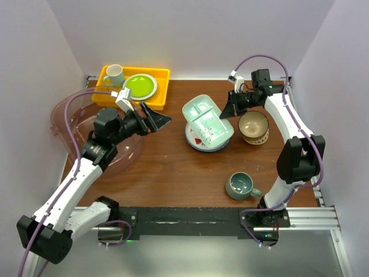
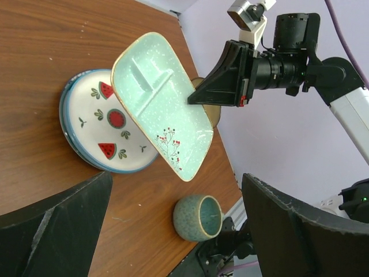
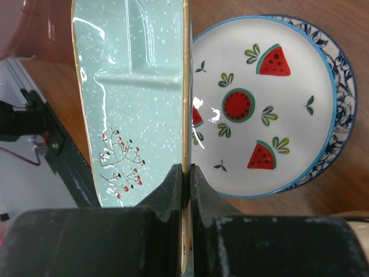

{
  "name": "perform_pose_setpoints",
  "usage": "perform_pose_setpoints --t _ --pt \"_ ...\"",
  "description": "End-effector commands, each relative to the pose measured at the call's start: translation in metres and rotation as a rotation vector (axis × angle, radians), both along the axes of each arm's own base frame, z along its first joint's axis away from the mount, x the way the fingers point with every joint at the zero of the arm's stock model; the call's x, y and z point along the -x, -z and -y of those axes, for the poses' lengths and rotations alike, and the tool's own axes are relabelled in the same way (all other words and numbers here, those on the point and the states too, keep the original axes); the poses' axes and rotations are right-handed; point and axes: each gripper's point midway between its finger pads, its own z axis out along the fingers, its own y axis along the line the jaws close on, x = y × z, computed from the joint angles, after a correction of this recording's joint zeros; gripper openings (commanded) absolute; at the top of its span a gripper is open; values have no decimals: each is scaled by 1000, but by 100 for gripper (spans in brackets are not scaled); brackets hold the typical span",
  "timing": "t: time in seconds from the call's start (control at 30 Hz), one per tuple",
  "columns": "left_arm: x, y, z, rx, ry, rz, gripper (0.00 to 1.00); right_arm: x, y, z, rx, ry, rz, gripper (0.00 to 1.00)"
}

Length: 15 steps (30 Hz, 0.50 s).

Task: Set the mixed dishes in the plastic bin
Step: Pick up the plate at the center of the board.

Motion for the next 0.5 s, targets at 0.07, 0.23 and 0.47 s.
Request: perform_pose_setpoints --t 0.07,0.23,0.47 --pt "-4 -16 24 53 8 38 100 11 -57 -17 -224 1 65 0" --pt "-1 -4 44 47 32 1 100 17 -57 -18 -269 21 36 0" --pt "1 -1 64 67 34 -17 100 26 -55 -20 -344 42 -11 0"
